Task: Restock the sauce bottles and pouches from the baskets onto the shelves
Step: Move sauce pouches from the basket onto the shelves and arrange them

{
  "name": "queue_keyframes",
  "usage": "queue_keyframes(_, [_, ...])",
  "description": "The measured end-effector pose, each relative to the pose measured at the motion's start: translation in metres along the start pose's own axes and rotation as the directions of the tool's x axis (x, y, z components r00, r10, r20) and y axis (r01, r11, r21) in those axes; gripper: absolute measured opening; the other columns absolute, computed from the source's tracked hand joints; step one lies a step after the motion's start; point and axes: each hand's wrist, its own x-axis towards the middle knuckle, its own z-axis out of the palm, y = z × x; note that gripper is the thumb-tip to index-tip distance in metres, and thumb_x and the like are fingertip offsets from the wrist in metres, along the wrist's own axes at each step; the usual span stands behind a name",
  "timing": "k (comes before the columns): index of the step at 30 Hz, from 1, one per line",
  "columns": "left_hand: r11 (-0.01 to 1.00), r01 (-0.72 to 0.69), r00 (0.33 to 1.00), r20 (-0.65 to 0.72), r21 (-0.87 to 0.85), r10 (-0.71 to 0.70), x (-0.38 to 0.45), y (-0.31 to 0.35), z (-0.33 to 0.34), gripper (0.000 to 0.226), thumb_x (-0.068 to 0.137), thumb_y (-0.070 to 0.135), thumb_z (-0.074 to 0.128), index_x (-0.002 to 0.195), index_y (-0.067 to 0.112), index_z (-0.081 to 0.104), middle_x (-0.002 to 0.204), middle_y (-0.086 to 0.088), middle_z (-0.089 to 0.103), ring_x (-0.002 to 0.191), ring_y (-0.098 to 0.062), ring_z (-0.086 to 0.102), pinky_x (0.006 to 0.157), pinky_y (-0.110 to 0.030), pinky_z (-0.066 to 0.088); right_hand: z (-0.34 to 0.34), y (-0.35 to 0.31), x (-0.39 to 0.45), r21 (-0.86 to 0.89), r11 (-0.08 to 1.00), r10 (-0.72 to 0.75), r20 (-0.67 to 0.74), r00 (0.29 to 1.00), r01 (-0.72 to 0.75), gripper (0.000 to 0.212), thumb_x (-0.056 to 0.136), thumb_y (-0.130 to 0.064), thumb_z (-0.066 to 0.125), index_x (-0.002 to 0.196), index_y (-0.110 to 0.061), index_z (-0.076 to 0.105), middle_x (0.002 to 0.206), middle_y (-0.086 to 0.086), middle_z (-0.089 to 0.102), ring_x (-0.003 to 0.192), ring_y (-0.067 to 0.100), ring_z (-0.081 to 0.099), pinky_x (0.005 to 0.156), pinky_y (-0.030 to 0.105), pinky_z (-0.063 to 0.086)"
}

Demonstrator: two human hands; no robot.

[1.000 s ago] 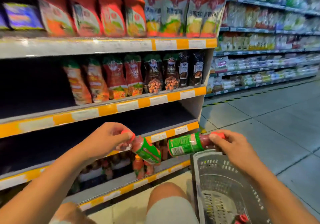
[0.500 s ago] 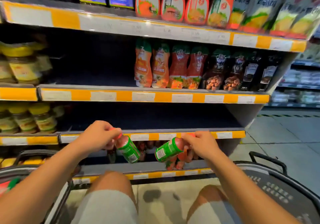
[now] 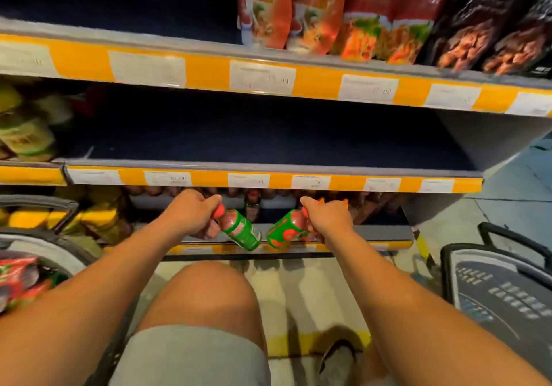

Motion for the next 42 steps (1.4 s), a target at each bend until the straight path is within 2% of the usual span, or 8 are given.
queue_keyframes(4, [0.998,0.007,1.000,-0.007,0.056,-0.007,0.031,-0.013,0.021,0.051,0.101,0.041,0.056,0.086,-0.007,0.066,0.071,-0.030,0.070,0.062,-0.043,0.070,0.068,-0.058,0.062,0.022,0.015,0.025,0.030,0.996,0.082,0.011,0.997,-0.082,0.060,0.071,-0.064,0.059,0.079,-0.006,0.073,0.056,0.006,0.070,0.061,0.031,0.069,0.056,0.032,0.055])
queue_keyframes(7, [0.998,0.016,1.000,0.005,0.054,-0.016,0.050,-0.020,0.036,0.046,0.102,0.039,0.058,0.086,-0.004,0.066,0.062,-0.021,0.071,0.050,-0.032,0.069,0.049,-0.039,0.059,0.037,0.024,0.041,0.049,0.993,0.106,-0.035,0.994,-0.105,0.052,0.071,-0.062,0.066,0.076,-0.011,0.071,0.050,0.002,0.067,0.065,0.027,0.069,0.042,0.020,0.041])
queue_keyframes(13, [0.935,-0.100,0.989,-0.071,0.340,0.131,0.073,-0.027,0.061,0.063,0.101,0.048,0.056,0.051,0.011,0.065,0.049,-0.003,0.067,0.054,-0.016,0.068,0.070,-0.034,0.054,0.062,0.034,0.066,-0.001,0.996,0.088,0.000,0.996,-0.088,0.066,0.068,-0.070,0.061,0.101,-0.013,0.072,0.096,0.015,0.076,0.093,0.038,0.072,0.088,0.052,0.060])
queue_keyframes(22, [0.715,-0.126,0.987,0.017,0.688,0.159,0.103,-0.012,0.099,0.058,0.104,0.045,0.045,0.085,0.000,0.076,0.087,-0.018,0.075,0.090,-0.034,0.068,0.090,-0.045,0.054,0.091,0.033,0.093,-0.038,0.999,0.009,0.060,0.998,-0.007,0.050,0.083,-0.055,0.060,0.082,-0.007,0.071,0.059,0.007,0.072,0.068,0.034,0.072,0.077,0.054,0.063])
queue_keyframes(27, [0.830,-0.046,0.991,0.133,0.555,-0.033,0.125,-0.011,0.109,0.045,0.108,0.034,0.044,0.112,-0.001,0.070,0.084,-0.010,0.075,0.085,-0.027,0.076,0.087,-0.040,0.061,0.101,0.032,0.106,-0.194,0.980,-0.025,0.132,0.991,0.051,0.050,0.091,-0.053,0.057,0.084,-0.006,0.072,0.051,0.004,0.069,0.042,0.017,0.065,0.068,0.041,0.064])
queue_keyframes(34, [0.437,-0.222,0.961,0.272,0.872,-0.055,0.133,0.003,0.119,0.045,0.107,0.051,0.038,0.120,0.020,0.068,0.071,-0.004,0.075,0.071,-0.022,0.070,0.064,-0.036,0.051,0.102,0.015,0.111,-0.632,0.670,-0.256,0.296,0.920,0.390,0.050,0.099,-0.055,0.038,0.081,-0.015,0.062,0.085,0.007,0.072,0.087,0.031,0.066,0.076,0.039,0.053])
queue_keyframes(38, [0.430,-0.253,0.963,0.182,0.867,0.200,0.137,-0.003,0.116,0.045,0.102,0.057,0.046,0.089,0.015,0.058,0.073,-0.005,0.055,0.080,-0.029,0.053,0.067,-0.036,0.037,0.095,0.013,0.111,-0.604,0.550,-0.413,0.403,0.816,0.577,0.032,0.098,-0.051,0.055,0.090,-0.021,0.056,0.080,-0.001,0.056,0.075,0.023,0.054,0.064,0.037,0.042])
queue_keyframes(42, [0.425,-0.479,0.867,0.338,0.769,0.366,0.136,-0.005,0.106,0.025,0.096,0.037,0.062,0.113,0.020,0.069,0.107,-0.007,0.069,0.093,-0.029,0.062,0.072,-0.035,0.046,0.085,0.014,0.111,-0.545,0.427,-0.540,0.486,0.687,0.721,0.009,0.094,-0.024,0.064,0.097,-0.017,0.069,0.084,0.004,0.065,0.079,0.028,0.062,0.066,0.041,0.053])
